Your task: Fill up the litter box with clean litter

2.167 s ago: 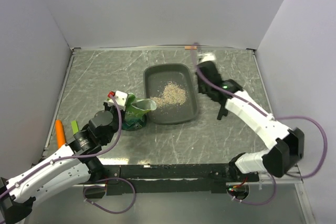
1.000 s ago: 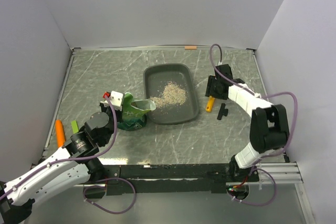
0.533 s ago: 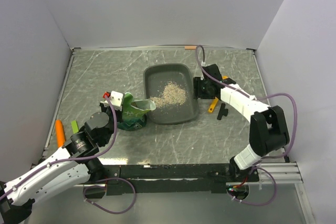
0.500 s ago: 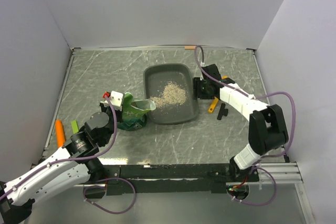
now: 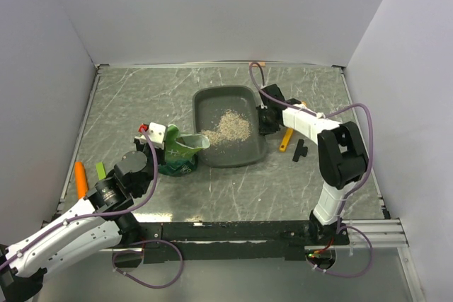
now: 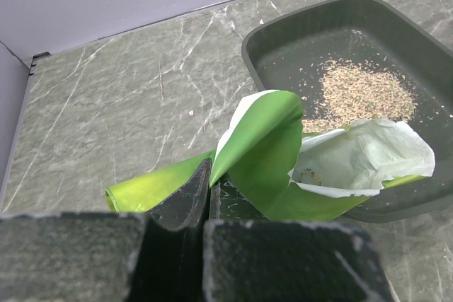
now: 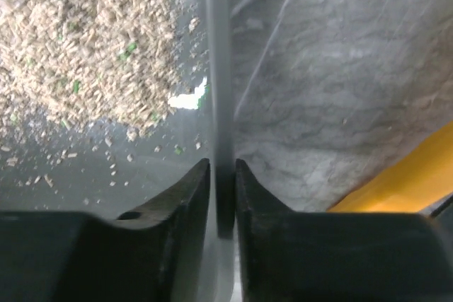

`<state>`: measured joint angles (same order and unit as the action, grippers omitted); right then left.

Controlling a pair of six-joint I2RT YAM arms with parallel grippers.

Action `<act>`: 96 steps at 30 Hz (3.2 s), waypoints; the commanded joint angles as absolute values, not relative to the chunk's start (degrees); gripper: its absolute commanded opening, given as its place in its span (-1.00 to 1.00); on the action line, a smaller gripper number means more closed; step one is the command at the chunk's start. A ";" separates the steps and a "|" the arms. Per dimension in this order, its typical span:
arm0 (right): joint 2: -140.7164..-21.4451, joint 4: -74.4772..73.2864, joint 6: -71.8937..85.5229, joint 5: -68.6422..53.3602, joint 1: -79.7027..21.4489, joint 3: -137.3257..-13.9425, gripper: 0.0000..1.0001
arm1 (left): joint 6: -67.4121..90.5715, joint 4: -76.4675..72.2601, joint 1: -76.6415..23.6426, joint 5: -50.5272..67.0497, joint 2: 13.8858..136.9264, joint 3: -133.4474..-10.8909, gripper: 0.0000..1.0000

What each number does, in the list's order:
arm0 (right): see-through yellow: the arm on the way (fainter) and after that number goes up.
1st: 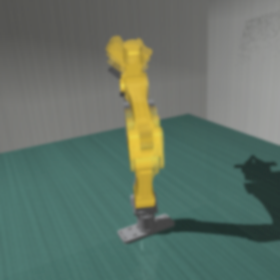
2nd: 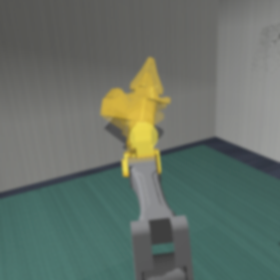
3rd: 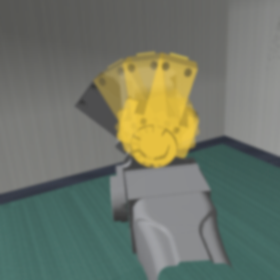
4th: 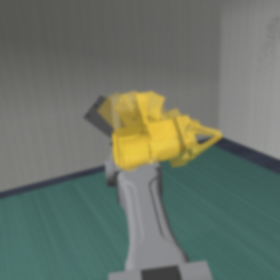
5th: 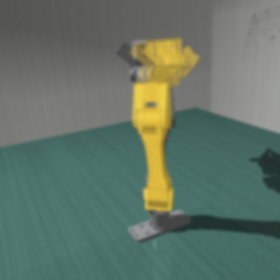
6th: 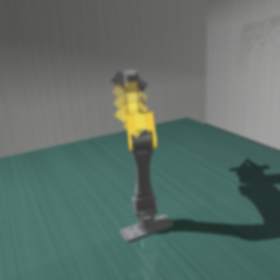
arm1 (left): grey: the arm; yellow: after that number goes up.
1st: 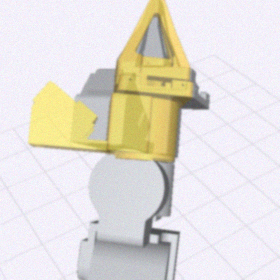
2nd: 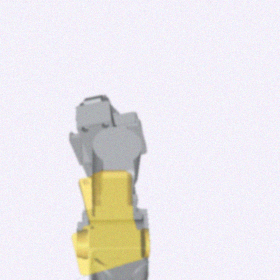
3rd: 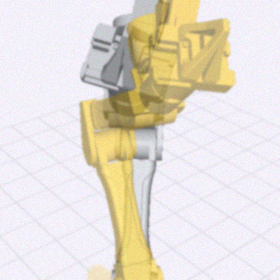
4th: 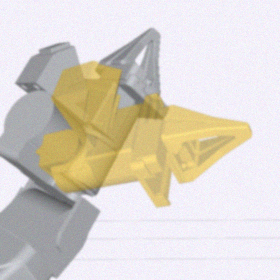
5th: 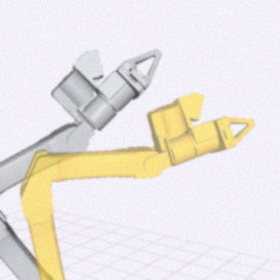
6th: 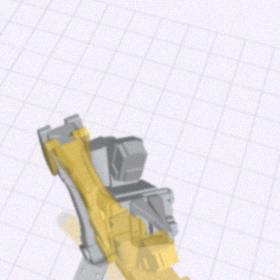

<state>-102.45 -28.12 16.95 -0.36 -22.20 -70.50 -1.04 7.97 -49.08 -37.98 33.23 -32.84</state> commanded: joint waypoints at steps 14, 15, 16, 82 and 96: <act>-103.71 -23.56 28.55 1.93 -16.97 -71.98 -1.00 | -2.02 8.17 -48.43 -41.48 34.19 -33.40 -0.98; -103.80 -23.21 29.70 1.93 -16.61 -72.07 -1.00 | -2.02 8.17 -48.43 -41.48 34.28 -33.49 -0.99; -103.89 -22.94 30.84 1.67 -16.35 -72.16 -1.00 | -2.02 8.26 -48.51 -41.40 34.28 -33.40 -0.98; -48.44 -19.00 16.61 -27.40 -15.47 -46.43 0.49 | -10.37 16.43 -48.16 24.36 58.81 -64.25 -0.99; -45.70 2.00 8.44 -41.74 -26.01 -37.18 0.51 | -4.23 26.71 -47.02 11.60 53.26 -66.35 -0.99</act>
